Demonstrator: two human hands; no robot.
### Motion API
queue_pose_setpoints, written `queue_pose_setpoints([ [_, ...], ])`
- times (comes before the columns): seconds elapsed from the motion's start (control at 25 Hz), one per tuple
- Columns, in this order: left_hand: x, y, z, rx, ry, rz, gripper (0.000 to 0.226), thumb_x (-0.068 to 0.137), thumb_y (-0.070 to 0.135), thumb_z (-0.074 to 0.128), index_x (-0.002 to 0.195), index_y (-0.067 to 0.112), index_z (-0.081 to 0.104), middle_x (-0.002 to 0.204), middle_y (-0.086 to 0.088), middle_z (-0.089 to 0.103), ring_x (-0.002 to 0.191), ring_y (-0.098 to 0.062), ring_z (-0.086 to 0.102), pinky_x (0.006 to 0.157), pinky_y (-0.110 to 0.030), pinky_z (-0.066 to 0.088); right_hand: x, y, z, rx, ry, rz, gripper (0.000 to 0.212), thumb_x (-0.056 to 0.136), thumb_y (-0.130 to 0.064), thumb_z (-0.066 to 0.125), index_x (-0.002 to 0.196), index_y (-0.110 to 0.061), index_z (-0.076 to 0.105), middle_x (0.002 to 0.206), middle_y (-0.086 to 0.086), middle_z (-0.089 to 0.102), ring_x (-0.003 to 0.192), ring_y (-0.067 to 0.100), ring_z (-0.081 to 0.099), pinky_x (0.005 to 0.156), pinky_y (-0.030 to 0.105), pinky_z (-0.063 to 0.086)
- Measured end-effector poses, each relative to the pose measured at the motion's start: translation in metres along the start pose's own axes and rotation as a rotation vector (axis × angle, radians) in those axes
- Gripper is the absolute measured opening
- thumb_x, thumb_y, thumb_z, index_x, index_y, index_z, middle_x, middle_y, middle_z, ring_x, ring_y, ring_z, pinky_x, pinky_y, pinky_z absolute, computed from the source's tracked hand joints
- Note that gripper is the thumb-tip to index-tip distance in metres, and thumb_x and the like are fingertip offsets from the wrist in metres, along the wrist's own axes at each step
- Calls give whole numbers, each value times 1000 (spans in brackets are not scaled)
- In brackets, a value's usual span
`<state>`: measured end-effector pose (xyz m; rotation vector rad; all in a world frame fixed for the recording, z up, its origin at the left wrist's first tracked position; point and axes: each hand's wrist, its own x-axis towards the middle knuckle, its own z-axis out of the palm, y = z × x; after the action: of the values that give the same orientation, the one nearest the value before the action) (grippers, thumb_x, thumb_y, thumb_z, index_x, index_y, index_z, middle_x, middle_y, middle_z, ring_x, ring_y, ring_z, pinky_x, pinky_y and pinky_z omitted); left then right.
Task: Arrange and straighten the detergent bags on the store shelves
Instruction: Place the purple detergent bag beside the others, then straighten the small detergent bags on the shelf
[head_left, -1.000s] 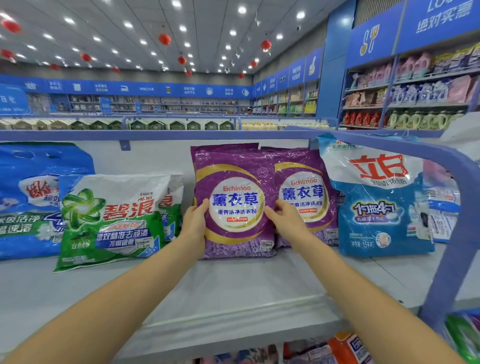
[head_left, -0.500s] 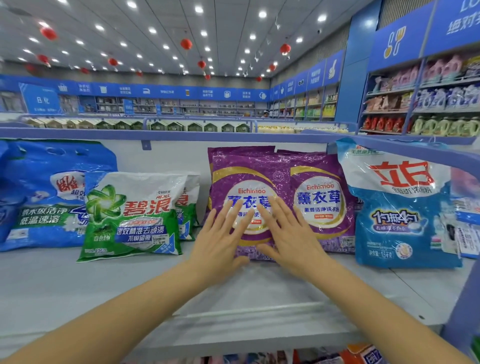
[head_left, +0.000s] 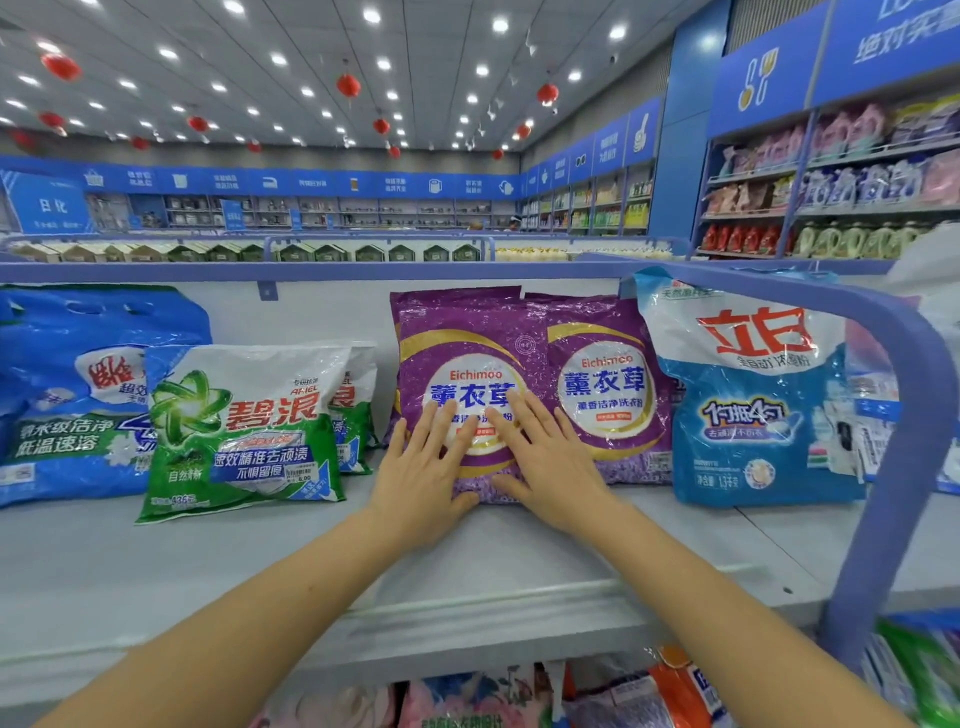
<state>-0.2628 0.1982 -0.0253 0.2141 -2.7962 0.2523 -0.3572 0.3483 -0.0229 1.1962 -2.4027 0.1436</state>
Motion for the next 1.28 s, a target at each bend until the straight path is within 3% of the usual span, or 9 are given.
queue_pose_setpoints([
  [0.08, -7, 9, -11, -86, 6, -48, 79, 90, 57, 36, 149, 18, 0, 158, -8, -3, 145, -26, -4, 116, -44, 3, -15, -1, -12, 176, 92, 72, 67, 92, -42, 48, 148, -22, 17, 157, 6, 8, 145, 22, 6, 116, 39, 10],
  [0.28, -48, 44, -48, -557, 185, 15, 63, 87, 39, 58, 140, 16, 33, 139, -2, 45, 127, -20, 42, 103, -33, 33, -91, -4, -61, 456, 228, 168, 43, 89, -34, 54, 129, -19, 51, 132, -3, 51, 120, 12, 46, 100, 30, 38],
  [0.44, -78, 78, -78, -974, 303, 63, 25, 83, 29, 66, 105, 20, 60, 99, 10, 66, 85, 1, 60, 77, -23, 47, -169, -3, -103, 717, 342, 382, 20, 88, -31, 57, 102, -19, 64, 94, -8, 68, 87, 3, 61, 83, 29, 50],
  [0.6, -106, 124, -98, -1195, 294, 188, 10, 77, 36, 63, 85, 31, 61, 78, 10, 66, 77, -3, 60, 64, -11, 44, -240, -2, -130, 917, 517, 575, 9, 90, -16, 57, 90, -20, 65, 75, -5, 70, 73, 4, 65, 71, 22, 53],
  [0.76, -118, 178, -98, -1336, 217, 238, 8, 77, 36, 60, 84, 32, 64, 81, 9, 68, 75, -9, 65, 67, -26, 51, -301, 11, -140, 942, 620, 694, 11, 88, -23, 54, 87, -23, 65, 77, -6, 70, 71, 7, 65, 67, 18, 51],
  [0.84, -119, 212, -95, -1404, 168, 248, 6, 79, 35, 65, 83, 31, 65, 80, 8, 69, 75, -9, 65, 67, -24, 52, -329, 29, -143, 955, 658, 749, 12, 88, -20, 55, 86, -21, 66, 77, -3, 70, 70, 11, 65, 66, 19, 52],
  [0.96, -111, 271, -88, -1546, 108, 210, 8, 76, 35, 63, 81, 30, 66, 77, 7, 70, 71, -6, 65, 64, -13, 48, -368, 75, -142, 962, 681, 798, 13, 89, -12, 55, 85, -18, 67, 76, 1, 70, 65, 7, 63, 60, 13, 48],
  [1.08, -92, 337, -80, -1627, 143, 131, 18, 75, 32, 57, 85, 20, 66, 78, 1, 71, 69, -3, 65, 62, -9, 46, -400, 142, -139, 999, 691, 812, 12, 86, -19, 55, 87, -15, 67, 76, 4, 71, 63, 7, 61, 59, 15, 48],
  [1.28, -42, 439, -70, -1582, 174, 21, 3, 85, 19, 65, 83, 22, 65, 75, 4, 70, 66, -2, 63, 62, -10, 46, -426, 255, -134, 1048, 598, 811, 13, 89, -9, 53, 87, -12, 66, 75, 0, 70, 63, 8, 62, 63, 19, 52],
])
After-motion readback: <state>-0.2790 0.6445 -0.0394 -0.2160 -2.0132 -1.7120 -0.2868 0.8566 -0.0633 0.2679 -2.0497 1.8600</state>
